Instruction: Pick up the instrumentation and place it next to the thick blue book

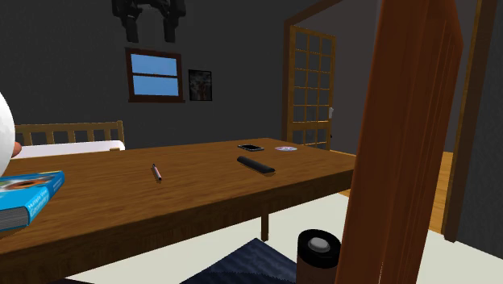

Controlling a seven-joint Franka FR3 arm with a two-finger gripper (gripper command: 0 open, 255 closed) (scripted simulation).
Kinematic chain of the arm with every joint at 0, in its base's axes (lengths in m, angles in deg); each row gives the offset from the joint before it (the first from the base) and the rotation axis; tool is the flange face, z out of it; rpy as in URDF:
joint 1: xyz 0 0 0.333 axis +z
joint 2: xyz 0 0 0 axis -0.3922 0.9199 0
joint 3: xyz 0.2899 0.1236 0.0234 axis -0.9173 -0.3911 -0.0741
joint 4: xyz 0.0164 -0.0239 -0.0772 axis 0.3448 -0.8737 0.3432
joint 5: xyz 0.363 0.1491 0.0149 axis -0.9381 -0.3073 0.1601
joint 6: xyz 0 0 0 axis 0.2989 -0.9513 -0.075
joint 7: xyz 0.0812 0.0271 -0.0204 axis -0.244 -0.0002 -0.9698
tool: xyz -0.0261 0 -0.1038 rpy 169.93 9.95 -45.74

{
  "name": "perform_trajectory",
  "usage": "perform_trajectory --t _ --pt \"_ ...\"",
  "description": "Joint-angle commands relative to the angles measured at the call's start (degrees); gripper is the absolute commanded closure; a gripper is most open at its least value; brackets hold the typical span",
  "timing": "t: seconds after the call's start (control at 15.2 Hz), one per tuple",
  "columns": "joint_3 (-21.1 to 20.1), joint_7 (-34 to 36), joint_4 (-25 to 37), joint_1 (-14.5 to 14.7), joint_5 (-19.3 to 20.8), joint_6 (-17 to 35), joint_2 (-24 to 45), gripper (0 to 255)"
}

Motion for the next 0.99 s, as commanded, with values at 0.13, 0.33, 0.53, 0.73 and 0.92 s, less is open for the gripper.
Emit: perform_trajectory --t 0.13,0.33,0.53,0.73,0.92 --pt "1.6 -3.9 -0.8 0.3 1.2 2.7 2.5 0" --pt "3.8 -9.5 -1.4 0.8 2.8 6.9 6.9 0" --pt "5.9 -15.1 -1.1 1.3 4.1 10.9 11.9 0" --pt "7.9 -20.5 -0.1 1.9 5.1 14.8 17.4 0" --pt "9.7 -25.9 1.7 2.4 5.6 18.4 23.4 0"
